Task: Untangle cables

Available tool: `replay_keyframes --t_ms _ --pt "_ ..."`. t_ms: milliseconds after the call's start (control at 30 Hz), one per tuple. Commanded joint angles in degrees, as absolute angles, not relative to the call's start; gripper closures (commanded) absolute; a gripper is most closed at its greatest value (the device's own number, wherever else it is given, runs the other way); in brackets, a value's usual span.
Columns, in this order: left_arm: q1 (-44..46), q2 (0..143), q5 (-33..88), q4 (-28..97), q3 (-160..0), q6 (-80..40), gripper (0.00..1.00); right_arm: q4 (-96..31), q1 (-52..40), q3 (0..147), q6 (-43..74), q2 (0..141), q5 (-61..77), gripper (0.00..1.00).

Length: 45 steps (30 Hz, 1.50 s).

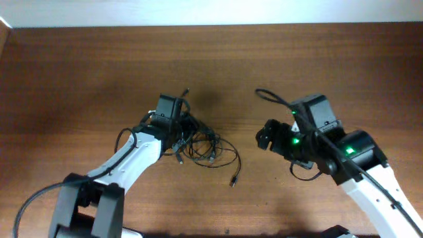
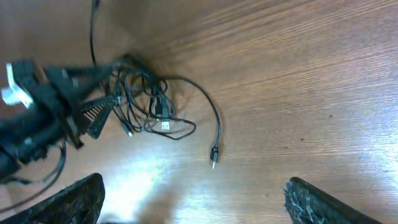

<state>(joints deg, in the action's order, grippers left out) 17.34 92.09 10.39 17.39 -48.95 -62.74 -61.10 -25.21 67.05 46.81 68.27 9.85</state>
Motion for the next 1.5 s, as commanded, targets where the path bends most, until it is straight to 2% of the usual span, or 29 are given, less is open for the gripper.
replay_keyframes --t_ms 0,100,233,267,300,333,367,400,467,500,533,567,600,667,700,867,967,1100,1233,1300,1400,1467 --pt "15.0 91.6 9.4 12.0 -49.9 -62.0 0.01 -61.3 -26.3 67.1 45.4 69.2 10.3 0.07" --pt "10.8 86.1 8.7 13.0 -50.9 -59.2 0.01 -61.6 -26.3 67.1 45.4 69.2 10.2 0.07" --pt "12.6 82.2 11.8 25.3 -50.8 -59.3 0.02 -61.5 -26.3 67.1 45.4 69.3 8.5 0.07" --pt "14.5 82.6 12.6 25.4 -50.7 -59.3 0.25 -61.1 -26.3 67.1 45.4 69.6 8.1 0.07" --pt "16.8 83.4 11.1 25.1 -50.7 -60.0 0.45 -61.0 -26.3 67.1 45.2 70.1 7.7 0.12" --pt "18.7 84.3 8.2 25.0 -50.7 -62.0 0.58 -60.9 -26.3 67.1 45.0 70.6 7.3 0.18" --pt "20.2 85.8 4.8 25.0 -50.7 -65.1 0.63 -61.0 -26.3 67.1 44.0 71.4 7.3 0.22" --pt "20.6 87.8 3.7 24.9 -50.7 -68.8 0.59 -61.3 -26.3 67.1 43.5 72.0 7.3 0.22" --pt "20.6 92.2 5.0 23.6 -50.7 -72.6 0.62 -61.3 -26.3 67.0 42.6 73.1 7.3 0.27" --pt "20.6 94.8 6.2 22.5 -50.7 -72.9 0.56 -60.7 -26.3 67.0 40.2 73.6 7.5 0.28" --pt "20.6 96.9 7.5 21.3 -50.7 -72.9 0.34 -60.3 -26.3 67.0 37.6 74.3 8.1 0.28" --pt "20.6 99.2 8.9 19.6 -50.7 -72.9 0.3 -59.0 -26.3 67.0 32.3 75.4 10.0 0.33" --pt "20.6 103.7 9.9 16.1 -50.7 -72.9 0.75 -56.7 -26.3 67.0 24.3 77.4 11.9 0.4" --pt "20.6 106.4 10.2 14.3 -50.7 -72.9 0.96 -55.3 -26.3 67.0 18.9 80.1 14.0 0.42" --pt "20.6 107.1 10.2 14.2 -50.7 -72.9 1.0 -54.9 -26.3 67.0 16.8 81.4 16.4 0.44" --pt "20.6 107.7 10.3 13.9 -50.7 -72.9 1.0 -49.5 -26.3 67.0 8.5 89.5 29.7 0.55" --pt "20.6 107.7 10.3 14.2 -50.7 -72.8 1.0 -42.8 -26.3 67.0 0.0 92.6 30.6 0.5" --pt "20.6 107.7 10.3 14.2 -50.7 -72.4 1.0 -32.3 -26.3 67.0 -4.5 99.1 29.3 0.49" --pt "18.4 107.7 14.6 17.3 -50.7 -74.3 1.0 -31.3 -26.2 67.0 -8.4 103.6 31.2 0.5" --pt "15.2 107.7 20.1 17.2 -50.7 -74.1 1.0 -31.0 -26.3 67.0 -14.6 104.7 38.3 0.5" --pt "13.2 107.7 22.3 17.2 -50.7 -73.7 1.0 -28.9 -26.3 67.0 -14.8 106.0 38.5 0.5" --pt "13.3 107.7 23.2 17.2 -50.7 -73.7 1.0 -27.6 -26.3 67.0 -14.7 106.5 38.6 0.55"
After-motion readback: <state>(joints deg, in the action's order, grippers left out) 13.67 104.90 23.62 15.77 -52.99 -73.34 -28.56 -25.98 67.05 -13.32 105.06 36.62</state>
